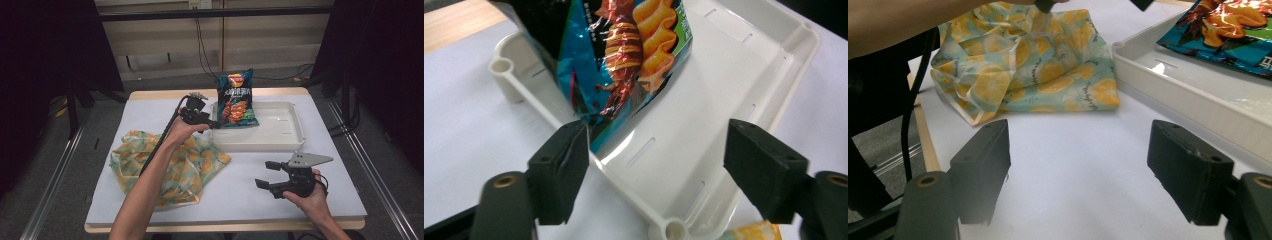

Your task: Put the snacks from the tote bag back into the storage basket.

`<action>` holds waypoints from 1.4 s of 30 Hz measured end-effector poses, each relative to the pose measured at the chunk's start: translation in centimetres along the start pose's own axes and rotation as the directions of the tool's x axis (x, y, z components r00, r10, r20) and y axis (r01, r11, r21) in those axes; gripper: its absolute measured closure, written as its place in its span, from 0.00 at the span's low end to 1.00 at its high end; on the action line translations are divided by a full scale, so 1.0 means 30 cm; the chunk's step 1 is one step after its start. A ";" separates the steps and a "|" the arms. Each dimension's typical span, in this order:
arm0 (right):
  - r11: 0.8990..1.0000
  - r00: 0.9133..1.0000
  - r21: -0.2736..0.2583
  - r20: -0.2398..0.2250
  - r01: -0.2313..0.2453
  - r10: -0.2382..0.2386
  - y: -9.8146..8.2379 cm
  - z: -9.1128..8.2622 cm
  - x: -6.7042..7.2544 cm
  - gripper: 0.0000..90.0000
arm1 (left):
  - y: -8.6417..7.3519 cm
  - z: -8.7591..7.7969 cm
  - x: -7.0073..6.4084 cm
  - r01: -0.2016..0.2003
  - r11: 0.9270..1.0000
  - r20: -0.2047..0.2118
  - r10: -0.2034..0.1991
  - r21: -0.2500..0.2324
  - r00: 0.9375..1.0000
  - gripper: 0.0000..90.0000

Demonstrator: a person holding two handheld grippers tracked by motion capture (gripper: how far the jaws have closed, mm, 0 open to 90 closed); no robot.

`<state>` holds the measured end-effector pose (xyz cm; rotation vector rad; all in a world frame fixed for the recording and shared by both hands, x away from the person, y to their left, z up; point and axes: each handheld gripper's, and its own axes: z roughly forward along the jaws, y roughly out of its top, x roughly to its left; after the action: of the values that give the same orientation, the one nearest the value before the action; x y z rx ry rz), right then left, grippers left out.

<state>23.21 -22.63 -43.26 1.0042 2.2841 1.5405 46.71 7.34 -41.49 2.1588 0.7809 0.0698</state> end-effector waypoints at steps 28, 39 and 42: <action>0.998 0.993 -0.029 0.104 -0.047 0.050 -0.006 -0.025 -0.033 0.15 | -0.190 -0.410 -0.176 -0.112 0.976 -0.051 0.104 -0.189 0.993 0.03; 0.997 0.988 -0.056 0.144 -0.049 0.057 -0.008 -0.063 -0.031 0.15 | -0.354 -0.497 -0.225 -0.083 0.944 -0.092 0.057 -0.320 0.994 0.02; 0.997 0.984 -0.057 0.165 -0.053 0.062 -0.010 -0.078 -0.029 0.16 | -0.409 -0.528 -0.225 -0.051 0.937 -0.080 0.025 -0.347 0.996 0.03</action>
<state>22.52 -24.96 -42.68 1.1481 2.1091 1.4689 30.24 20.23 -38.43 1.8412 0.7094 0.2897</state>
